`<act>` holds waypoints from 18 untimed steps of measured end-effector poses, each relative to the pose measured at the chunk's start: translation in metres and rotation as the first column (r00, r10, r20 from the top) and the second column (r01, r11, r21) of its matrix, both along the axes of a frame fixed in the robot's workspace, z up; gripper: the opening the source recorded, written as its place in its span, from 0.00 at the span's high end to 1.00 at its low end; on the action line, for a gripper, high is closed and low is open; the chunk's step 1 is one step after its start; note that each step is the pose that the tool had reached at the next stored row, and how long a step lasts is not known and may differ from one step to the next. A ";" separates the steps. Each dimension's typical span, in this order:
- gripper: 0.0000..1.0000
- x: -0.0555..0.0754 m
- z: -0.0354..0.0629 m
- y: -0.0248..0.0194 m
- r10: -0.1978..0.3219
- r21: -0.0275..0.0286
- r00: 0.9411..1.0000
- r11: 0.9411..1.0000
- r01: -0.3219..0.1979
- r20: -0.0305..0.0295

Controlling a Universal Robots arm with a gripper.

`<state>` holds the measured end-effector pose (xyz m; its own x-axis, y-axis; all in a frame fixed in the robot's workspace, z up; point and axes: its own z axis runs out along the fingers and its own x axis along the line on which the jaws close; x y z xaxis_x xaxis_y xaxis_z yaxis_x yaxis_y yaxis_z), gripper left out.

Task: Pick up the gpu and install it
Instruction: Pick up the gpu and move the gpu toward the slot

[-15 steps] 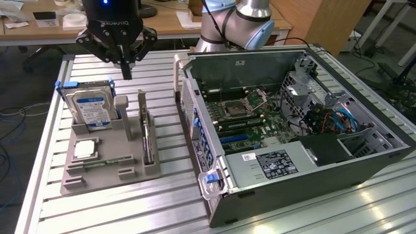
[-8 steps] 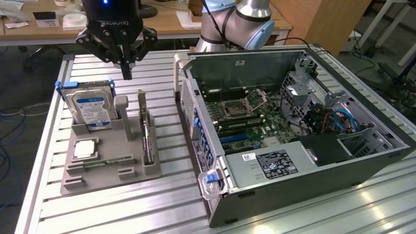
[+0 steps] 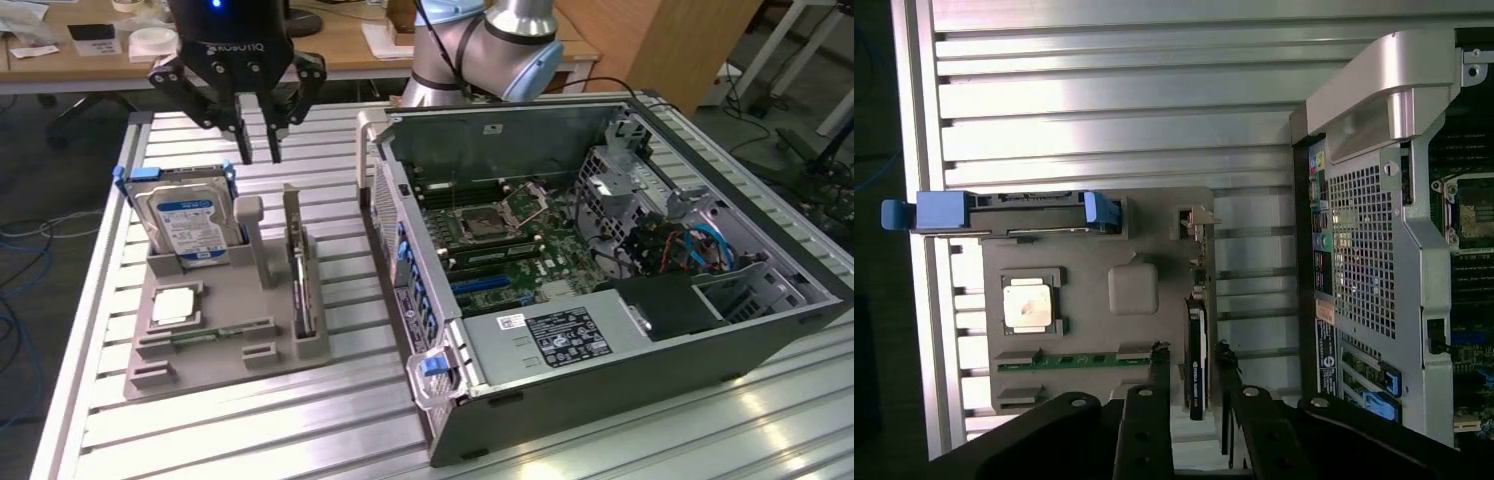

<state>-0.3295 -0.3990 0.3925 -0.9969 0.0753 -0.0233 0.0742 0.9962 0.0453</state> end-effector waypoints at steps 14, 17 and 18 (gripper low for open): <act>0.35 0.001 -0.0022 -0.0002 0.014 0.000 1.000 1.000 -0.014 0.000; 0.35 0.002 -0.0029 -0.0019 0.017 0.000 1.000 1.000 -0.017 -0.002; 0.35 0.002 -0.0033 -0.0022 0.017 0.000 1.000 1.000 -0.017 -0.001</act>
<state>-0.3274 -0.4012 0.3892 -0.9981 0.0583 -0.0220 0.0572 0.9973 0.0454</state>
